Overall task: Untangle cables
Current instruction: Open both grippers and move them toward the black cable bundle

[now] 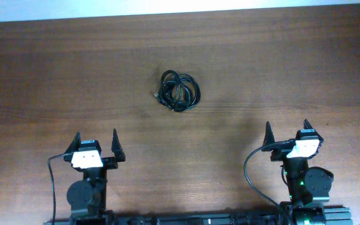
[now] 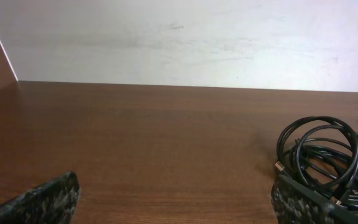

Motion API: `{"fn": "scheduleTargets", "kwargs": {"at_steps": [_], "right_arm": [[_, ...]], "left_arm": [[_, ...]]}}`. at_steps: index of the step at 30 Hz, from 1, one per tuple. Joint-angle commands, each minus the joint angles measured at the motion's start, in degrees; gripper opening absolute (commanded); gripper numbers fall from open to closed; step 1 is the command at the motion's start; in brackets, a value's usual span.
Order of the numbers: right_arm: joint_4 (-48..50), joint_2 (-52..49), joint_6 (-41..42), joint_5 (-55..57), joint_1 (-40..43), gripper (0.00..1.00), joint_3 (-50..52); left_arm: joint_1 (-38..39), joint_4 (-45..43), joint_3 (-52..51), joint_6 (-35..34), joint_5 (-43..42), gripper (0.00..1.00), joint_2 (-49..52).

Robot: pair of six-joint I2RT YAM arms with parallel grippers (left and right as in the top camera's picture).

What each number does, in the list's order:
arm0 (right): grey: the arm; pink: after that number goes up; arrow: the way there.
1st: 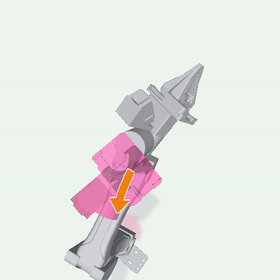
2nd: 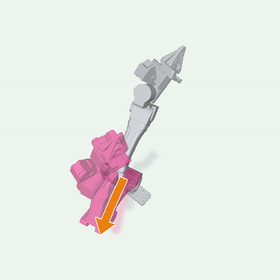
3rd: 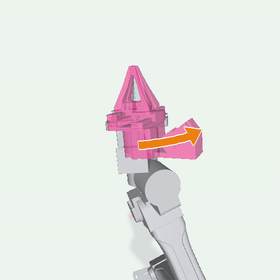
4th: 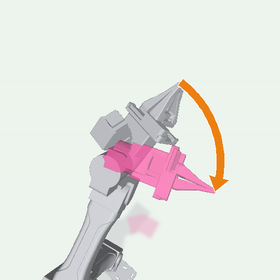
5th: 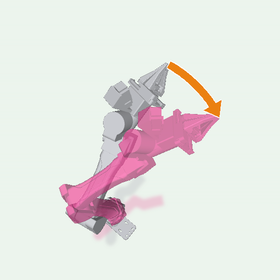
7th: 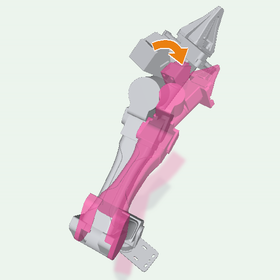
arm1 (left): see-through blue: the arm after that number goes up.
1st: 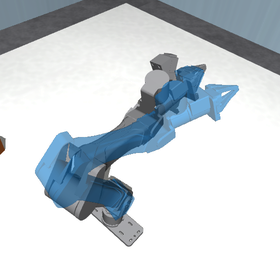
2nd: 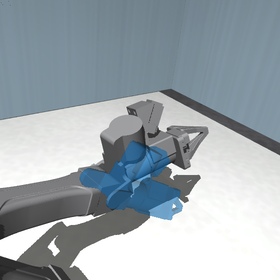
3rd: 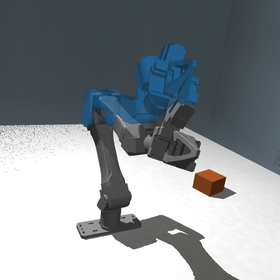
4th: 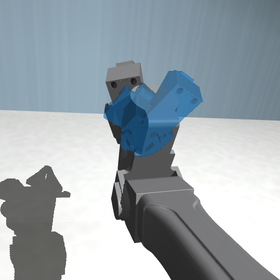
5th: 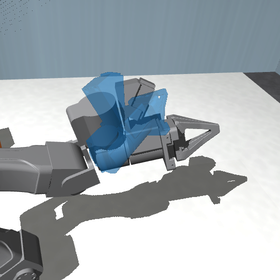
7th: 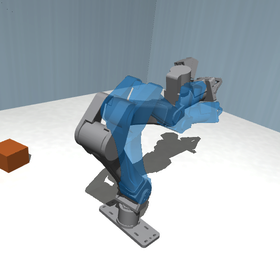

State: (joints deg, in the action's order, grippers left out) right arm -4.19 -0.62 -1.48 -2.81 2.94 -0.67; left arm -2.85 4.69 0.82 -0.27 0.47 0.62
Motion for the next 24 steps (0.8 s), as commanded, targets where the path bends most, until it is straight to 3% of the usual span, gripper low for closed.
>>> {"fn": "scheduleTargets", "kwargs": {"at_steps": [1, 24], "right_arm": [[-0.2, 0.4, 0.4, 0.3, -0.3, 0.98, 0.3], [-0.2, 0.4, 0.4, 0.3, -0.3, 0.98, 0.3]], "left_arm": [[0.2, 0.1, -0.3, -0.6, -0.2, 0.99, -0.3], [0.2, 0.1, -0.3, 0.0, 0.0, 0.99, -0.3]]}}
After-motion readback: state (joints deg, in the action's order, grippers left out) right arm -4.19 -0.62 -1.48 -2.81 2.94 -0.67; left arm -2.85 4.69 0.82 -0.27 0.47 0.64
